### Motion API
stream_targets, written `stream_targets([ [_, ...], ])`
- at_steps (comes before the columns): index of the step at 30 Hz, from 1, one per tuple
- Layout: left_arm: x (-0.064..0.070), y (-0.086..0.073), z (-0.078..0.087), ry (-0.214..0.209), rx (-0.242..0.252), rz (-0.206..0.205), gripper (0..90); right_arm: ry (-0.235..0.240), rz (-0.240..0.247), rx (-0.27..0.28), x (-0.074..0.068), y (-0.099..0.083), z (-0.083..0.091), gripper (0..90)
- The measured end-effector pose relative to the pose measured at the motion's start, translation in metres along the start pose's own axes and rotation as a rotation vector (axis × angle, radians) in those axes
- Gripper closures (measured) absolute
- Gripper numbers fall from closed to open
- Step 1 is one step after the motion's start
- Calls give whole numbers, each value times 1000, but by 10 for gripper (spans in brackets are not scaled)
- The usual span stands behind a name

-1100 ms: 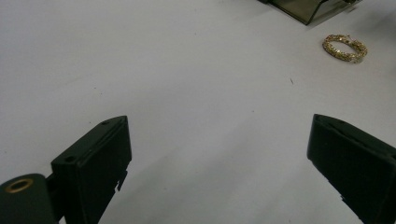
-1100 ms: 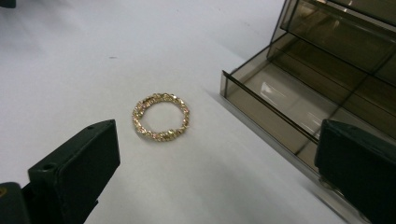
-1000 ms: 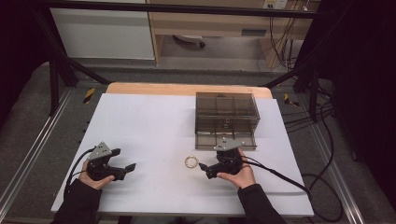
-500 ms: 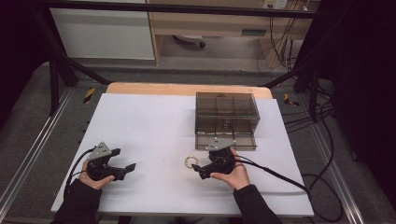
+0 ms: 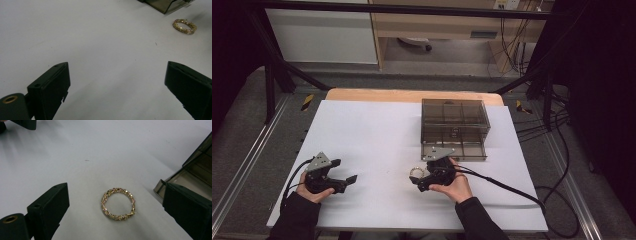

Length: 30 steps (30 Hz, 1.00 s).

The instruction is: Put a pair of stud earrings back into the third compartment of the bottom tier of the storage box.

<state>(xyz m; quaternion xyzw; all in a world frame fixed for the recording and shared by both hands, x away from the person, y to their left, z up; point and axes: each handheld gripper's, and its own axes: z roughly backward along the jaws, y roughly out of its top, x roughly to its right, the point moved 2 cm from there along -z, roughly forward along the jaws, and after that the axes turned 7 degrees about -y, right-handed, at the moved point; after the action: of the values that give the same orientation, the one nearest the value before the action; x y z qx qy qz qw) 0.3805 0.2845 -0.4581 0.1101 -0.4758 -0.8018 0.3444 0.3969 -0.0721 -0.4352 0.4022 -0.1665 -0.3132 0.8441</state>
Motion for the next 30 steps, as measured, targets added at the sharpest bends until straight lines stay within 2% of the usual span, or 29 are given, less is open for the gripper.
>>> stream_targets([
  [8, 0, 0, 0, 2, -1, 0, 63, 10, -1, -20, 1, -2, -6, 177],
  [12, 0, 0, 0, 2, -2, 0, 63, 29, -4, -24, 0, -3, -9, 231],
  [30, 0, 0, 0, 1, -1, 1, 63, 84, -7, -71, -1, -8, -18, 540],
])
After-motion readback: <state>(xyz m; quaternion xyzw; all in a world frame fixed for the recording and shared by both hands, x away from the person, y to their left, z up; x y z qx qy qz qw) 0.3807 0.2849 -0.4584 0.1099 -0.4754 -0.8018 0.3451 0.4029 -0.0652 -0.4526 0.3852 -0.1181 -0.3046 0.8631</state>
